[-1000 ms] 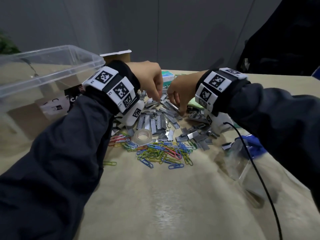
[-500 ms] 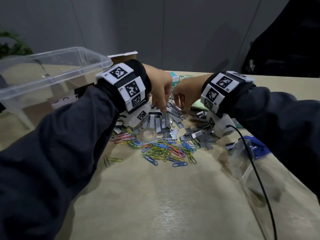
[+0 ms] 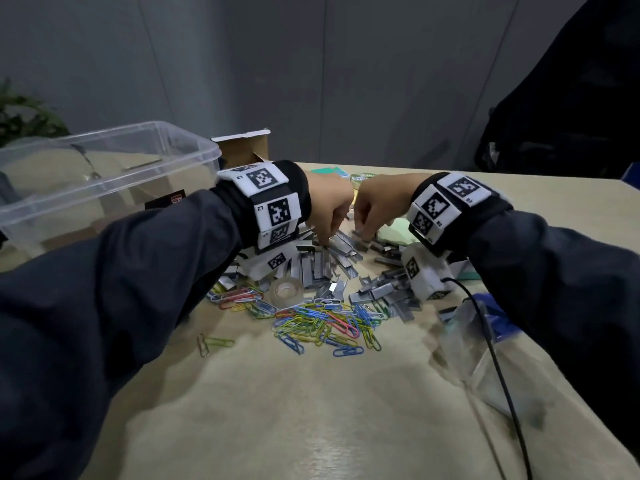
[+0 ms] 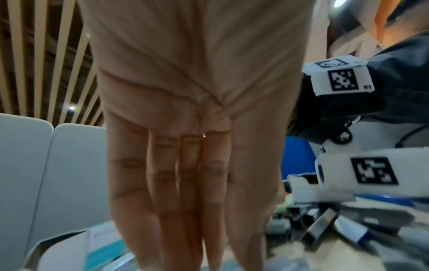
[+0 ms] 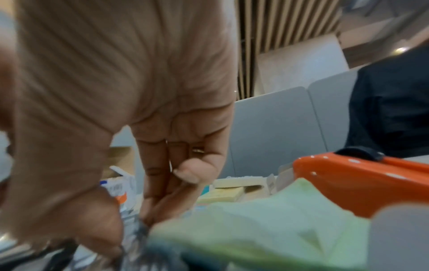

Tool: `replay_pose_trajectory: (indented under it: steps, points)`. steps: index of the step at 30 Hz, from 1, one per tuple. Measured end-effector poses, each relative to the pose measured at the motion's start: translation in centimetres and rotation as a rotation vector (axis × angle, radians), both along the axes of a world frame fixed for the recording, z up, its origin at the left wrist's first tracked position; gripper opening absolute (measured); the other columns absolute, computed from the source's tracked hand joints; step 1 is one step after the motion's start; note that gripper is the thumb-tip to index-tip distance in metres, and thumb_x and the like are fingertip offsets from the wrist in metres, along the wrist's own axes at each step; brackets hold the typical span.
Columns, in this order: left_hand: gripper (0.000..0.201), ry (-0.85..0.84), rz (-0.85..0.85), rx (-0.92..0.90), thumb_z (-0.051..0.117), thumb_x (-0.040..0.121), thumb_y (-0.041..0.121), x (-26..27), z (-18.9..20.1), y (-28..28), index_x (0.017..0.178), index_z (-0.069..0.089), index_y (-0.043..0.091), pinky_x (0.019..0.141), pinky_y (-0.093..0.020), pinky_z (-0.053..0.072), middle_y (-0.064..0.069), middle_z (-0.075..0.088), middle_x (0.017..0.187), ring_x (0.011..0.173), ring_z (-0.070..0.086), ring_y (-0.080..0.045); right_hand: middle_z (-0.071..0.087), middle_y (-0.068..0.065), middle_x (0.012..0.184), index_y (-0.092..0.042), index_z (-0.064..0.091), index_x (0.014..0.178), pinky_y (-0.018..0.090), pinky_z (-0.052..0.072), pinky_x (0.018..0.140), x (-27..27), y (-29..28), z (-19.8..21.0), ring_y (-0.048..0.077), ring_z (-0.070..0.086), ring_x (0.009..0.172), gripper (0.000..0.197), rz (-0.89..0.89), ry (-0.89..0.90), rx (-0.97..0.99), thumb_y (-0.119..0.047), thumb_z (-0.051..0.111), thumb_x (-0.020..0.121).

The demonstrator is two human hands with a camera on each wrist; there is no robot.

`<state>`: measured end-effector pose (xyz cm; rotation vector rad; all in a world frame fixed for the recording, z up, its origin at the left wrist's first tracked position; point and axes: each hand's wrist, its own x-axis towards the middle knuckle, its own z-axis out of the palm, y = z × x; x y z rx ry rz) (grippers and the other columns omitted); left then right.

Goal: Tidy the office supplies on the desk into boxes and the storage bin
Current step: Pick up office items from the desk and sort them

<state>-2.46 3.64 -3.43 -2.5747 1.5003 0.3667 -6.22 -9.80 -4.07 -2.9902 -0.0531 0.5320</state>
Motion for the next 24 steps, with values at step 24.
replay_pose_trajectory:
  steps: [24]
  points:
    - [0.027, 0.109, 0.146, -0.006, 0.085, 0.07, 0.029, 1.3, -0.7, 0.8, 0.087, 0.073, 0.012, 0.06, -0.02, 0.045, -0.001, 0.071, 0.082, 0.07, 0.06, -0.01, 0.076, 0.008, 0.085, 0.003, 0.068, 0.097, 0.017, 0.055, 0.069, -7.3, -7.2, 4.2, 0.014, 0.073, 0.08, 0.017, -0.138, -0.284, 0.788, -0.003, 0.073, 0.082]
